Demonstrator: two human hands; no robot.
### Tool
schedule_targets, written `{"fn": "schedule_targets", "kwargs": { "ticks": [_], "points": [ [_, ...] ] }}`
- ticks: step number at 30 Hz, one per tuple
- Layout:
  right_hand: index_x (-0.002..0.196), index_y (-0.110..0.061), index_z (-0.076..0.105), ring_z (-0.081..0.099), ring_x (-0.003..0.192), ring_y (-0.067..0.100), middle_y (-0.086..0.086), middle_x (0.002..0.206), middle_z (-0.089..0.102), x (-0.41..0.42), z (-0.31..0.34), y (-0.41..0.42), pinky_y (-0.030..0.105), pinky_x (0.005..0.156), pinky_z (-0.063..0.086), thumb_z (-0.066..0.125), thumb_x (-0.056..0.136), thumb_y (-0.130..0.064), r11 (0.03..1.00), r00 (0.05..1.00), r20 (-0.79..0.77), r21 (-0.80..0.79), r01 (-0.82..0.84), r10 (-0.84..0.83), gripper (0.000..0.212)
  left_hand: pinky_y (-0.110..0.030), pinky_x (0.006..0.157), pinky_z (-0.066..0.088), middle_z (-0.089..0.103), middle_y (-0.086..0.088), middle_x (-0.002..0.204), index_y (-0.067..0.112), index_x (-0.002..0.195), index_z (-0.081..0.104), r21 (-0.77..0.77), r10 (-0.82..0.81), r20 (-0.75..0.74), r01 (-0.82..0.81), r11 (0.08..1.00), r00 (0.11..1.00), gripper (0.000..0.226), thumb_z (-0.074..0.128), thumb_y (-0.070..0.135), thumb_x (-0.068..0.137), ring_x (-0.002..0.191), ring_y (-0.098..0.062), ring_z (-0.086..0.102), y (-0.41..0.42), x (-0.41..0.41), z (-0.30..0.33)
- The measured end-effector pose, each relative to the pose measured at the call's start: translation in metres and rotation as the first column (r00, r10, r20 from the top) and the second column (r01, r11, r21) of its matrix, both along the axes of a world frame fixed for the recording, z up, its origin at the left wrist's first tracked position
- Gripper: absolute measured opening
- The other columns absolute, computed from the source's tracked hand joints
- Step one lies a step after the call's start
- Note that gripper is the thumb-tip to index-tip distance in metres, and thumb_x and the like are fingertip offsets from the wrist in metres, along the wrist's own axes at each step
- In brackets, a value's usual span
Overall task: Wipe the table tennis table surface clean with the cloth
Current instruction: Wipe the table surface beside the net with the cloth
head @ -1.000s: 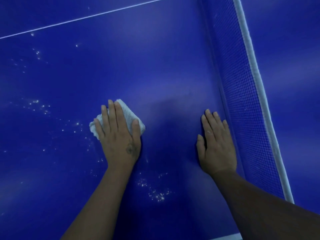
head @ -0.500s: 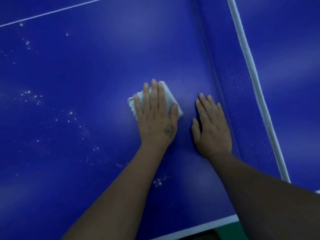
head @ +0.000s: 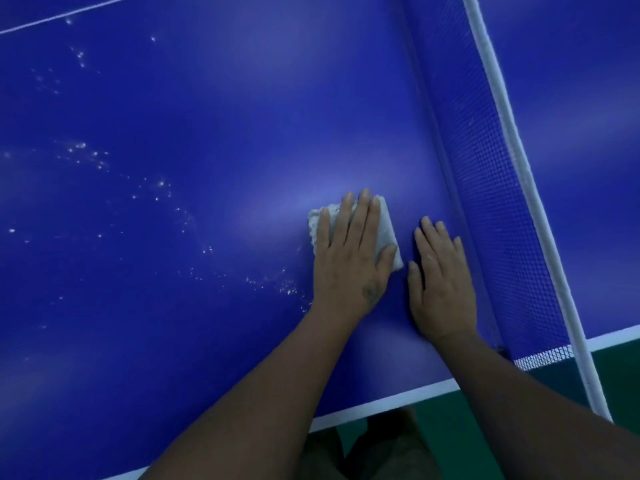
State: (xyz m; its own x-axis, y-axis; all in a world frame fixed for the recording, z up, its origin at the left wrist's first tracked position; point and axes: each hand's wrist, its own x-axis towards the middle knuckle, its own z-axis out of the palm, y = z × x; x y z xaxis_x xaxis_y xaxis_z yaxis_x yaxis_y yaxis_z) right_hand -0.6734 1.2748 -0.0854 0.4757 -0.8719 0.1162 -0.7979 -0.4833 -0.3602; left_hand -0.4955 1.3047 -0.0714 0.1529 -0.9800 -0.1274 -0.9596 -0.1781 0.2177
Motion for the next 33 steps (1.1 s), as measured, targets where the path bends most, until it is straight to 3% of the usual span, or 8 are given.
{"fn": "schedule_targets", "kwargs": {
  "ticks": [7,12,17,20,23,27,33],
  "points": [
    [0.157,0.0,0.046,0.029,0.161,0.031,0.012,0.17,0.036,-0.001,0.0,0.005,0.056,0.13,0.024,0.051,0.107,-0.017,1.0,1.0,-0.006,-0.012,0.022,-0.022,0.053,-0.055,0.132,0.01,0.005,-0.005,0.179,0.013,0.17,0.011,0.066,-0.048,-0.048,0.051,0.996,0.998,0.076,0.037,0.053,0.11,0.165,-0.023,-0.001,0.077,-0.027,0.004],
    [0.156,0.0,0.047,0.03,0.16,0.032,0.012,0.17,0.037,-0.001,-0.002,0.005,0.056,0.13,0.025,0.052,0.106,-0.016,0.999,0.999,0.012,-0.017,0.031,-0.031,0.053,-0.057,0.131,0.01,0.015,-0.005,0.177,0.012,0.169,0.02,-0.044,-0.09,-0.007,0.09,0.995,0.996,0.071,0.038,0.049,0.111,0.165,-0.023,0.007,0.002,0.004,-0.007],
    [0.156,0.001,0.047,0.028,0.161,0.031,0.011,0.17,0.036,-0.003,-0.001,0.005,0.056,0.13,0.023,0.05,0.107,-0.018,0.999,0.999,0.011,-0.007,0.034,-0.034,0.052,-0.056,0.132,0.004,0.01,-0.004,0.178,0.013,0.17,0.014,-0.019,0.182,0.072,-0.182,0.983,0.981,0.071,0.024,0.053,0.112,0.165,-0.024,0.002,-0.039,0.088,-0.009],
    [0.157,0.002,0.045,0.025,0.162,0.03,0.01,0.171,0.034,-0.002,-0.004,0.006,0.055,0.131,0.021,0.047,0.108,-0.02,0.999,0.999,-0.009,0.009,0.047,-0.047,0.053,-0.055,0.132,0.004,0.01,-0.003,0.178,0.013,0.17,0.015,-0.018,0.327,0.074,-0.327,0.945,0.942,0.071,0.025,0.053,0.112,0.165,-0.022,0.002,0.011,0.097,-0.003],
    [0.158,0.002,0.043,0.024,0.162,0.029,0.011,0.172,0.033,-0.002,-0.007,0.006,0.055,0.132,0.019,0.043,0.109,-0.022,0.999,0.999,-0.009,0.011,0.049,-0.049,0.054,-0.056,0.131,0.011,0.013,-0.005,0.178,0.011,0.17,0.016,-0.002,0.436,0.124,-0.439,0.899,0.892,0.071,0.028,0.051,0.113,0.165,-0.023,0.005,0.087,0.057,0.001],
    [0.16,0.0,0.04,0.02,0.163,0.028,0.01,0.174,0.029,-0.004,-0.006,0.007,0.05,0.134,0.012,0.04,0.11,-0.024,0.999,0.999,-0.026,0.027,0.042,-0.042,0.055,-0.056,0.131,0.014,0.013,-0.005,0.178,0.012,0.17,0.016,0.022,0.501,0.104,-0.505,0.863,0.859,0.073,0.031,0.052,0.111,0.165,-0.024,0.007,0.144,0.0,0.002],
    [0.16,-0.001,0.04,0.02,0.163,0.028,0.009,0.174,0.029,-0.003,-0.007,0.007,0.051,0.134,0.013,0.041,0.11,-0.023,0.999,0.999,-0.017,0.022,0.046,-0.045,0.056,-0.056,0.132,0.008,0.013,-0.005,0.178,0.012,0.169,0.016,-0.016,0.538,0.149,-0.542,0.84,0.83,0.071,0.025,0.052,0.112,0.165,-0.024,0.006,0.116,0.034,-0.005]
  ]
}}
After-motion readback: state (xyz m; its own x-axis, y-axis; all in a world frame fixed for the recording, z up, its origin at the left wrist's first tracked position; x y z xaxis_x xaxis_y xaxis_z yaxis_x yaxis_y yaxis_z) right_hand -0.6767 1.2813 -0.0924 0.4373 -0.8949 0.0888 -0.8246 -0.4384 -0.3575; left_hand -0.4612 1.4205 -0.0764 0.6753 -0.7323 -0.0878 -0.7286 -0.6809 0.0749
